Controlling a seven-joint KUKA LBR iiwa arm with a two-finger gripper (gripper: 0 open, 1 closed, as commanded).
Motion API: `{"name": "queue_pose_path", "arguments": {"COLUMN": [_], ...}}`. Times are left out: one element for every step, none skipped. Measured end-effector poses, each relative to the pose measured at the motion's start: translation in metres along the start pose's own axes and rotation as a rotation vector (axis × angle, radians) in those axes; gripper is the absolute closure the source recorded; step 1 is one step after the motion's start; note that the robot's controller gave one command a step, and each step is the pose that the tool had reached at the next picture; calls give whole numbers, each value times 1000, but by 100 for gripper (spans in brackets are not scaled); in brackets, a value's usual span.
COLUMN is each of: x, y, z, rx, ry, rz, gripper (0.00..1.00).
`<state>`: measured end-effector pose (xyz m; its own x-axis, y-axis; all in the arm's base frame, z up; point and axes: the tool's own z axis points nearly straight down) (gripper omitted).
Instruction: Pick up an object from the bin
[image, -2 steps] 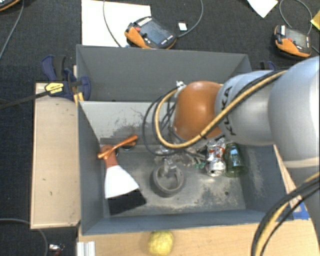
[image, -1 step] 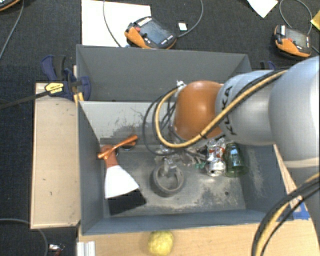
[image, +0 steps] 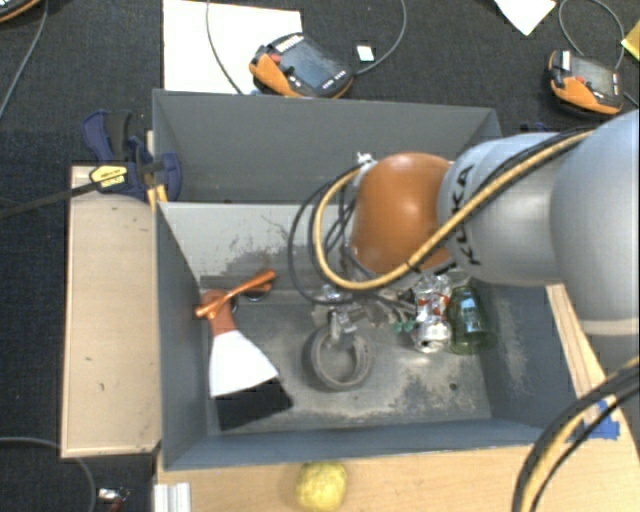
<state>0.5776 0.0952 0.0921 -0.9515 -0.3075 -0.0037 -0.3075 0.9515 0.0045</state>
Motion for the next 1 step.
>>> {"name": "queue_pose_path", "arguments": {"x": [-1], "y": [0], "z": [-21], "rx": [1], "ry": [-3], "rz": [2], "gripper": [100]}}
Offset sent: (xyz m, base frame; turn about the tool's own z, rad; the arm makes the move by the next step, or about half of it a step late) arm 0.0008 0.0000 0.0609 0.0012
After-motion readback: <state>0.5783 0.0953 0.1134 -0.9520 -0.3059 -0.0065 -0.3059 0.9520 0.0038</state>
